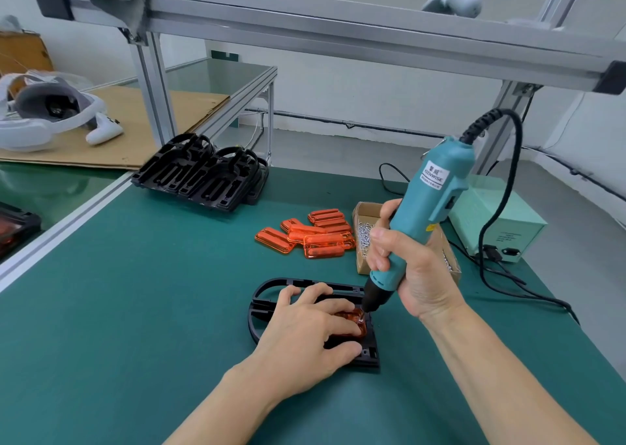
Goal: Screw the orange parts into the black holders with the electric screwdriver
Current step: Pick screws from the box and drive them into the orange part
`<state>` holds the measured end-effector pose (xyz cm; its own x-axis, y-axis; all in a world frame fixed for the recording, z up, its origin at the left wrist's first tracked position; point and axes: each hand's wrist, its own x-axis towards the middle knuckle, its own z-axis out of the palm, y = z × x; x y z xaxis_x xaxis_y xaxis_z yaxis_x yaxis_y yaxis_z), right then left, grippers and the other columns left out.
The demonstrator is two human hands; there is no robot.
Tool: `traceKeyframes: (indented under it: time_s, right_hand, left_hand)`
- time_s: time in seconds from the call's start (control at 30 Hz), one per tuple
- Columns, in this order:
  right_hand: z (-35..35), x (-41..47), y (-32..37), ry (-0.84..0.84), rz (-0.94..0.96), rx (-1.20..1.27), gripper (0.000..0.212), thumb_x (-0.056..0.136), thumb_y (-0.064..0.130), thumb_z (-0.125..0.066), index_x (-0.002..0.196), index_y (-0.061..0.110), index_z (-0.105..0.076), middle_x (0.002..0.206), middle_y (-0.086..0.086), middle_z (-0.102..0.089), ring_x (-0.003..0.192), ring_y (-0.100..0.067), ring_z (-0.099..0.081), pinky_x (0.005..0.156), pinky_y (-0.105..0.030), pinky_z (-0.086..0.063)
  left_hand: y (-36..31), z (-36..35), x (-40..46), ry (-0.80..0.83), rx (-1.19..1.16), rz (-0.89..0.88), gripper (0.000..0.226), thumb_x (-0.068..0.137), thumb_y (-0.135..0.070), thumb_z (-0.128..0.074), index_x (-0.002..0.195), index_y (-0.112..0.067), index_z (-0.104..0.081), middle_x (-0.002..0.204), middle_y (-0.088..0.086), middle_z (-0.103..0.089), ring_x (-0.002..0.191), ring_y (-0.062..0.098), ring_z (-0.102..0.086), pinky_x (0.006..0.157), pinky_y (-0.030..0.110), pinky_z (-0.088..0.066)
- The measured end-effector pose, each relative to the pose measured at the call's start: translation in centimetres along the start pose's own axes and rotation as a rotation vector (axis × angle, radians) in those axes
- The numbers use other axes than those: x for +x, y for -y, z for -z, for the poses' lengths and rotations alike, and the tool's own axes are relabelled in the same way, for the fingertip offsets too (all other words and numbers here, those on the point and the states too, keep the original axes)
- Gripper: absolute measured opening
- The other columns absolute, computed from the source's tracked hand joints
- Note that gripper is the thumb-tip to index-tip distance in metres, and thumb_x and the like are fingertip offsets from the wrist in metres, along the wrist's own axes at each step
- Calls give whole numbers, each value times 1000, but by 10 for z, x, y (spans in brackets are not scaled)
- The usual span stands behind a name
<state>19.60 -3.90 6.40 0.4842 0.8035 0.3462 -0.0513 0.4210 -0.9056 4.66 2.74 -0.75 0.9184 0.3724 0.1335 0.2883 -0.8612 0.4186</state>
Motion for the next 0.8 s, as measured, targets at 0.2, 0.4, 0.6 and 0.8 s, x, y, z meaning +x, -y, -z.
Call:
traceKeyframes:
  time_s: [0.2, 0.4, 0.6, 0.8]
  right_hand:
    - [-3, 7, 17, -28, 41, 17, 24, 72, 1, -61, 77, 24, -60, 55, 0, -43, 41, -12, -38, 47, -25, -38]
    - [19, 28, 60, -150, 206, 143, 21, 73, 6, -62, 82, 23, -53, 56, 5, -42, 43, -10, -39, 51, -22, -38]
    - [34, 13, 41, -363, 254, 254, 22, 78, 4, -56, 77, 26, -54, 56, 6, -40, 45, -10, -40, 53, -22, -38]
    - [52, -6, 25, -552, 278, 277, 23, 77, 3, -55, 77, 25, -51, 55, 5, -37, 45, -11, -38, 54, -23, -38]
  left_hand:
    - [0, 0, 1, 11, -3, 18, 37, 88, -59, -45, 119, -45, -60, 140, -30, -41, 134, 0, -13, 111, 40, -6]
    - [0, -1, 1, -7, 0, 26, 38, 88, -60, -43, 118, -45, -61, 137, -33, -41, 134, -2, -12, 112, 39, -3]
    - [-6, 0, 4, -38, -2, 33, 32, 89, -56, -47, 115, -45, -62, 131, -33, -45, 131, -4, -15, 110, 31, 0]
    - [-18, 21, 56, -261, -172, 72, 16, 90, -35, -57, 100, -35, -70, 109, -23, -62, 114, 0, -41, 93, 23, -15]
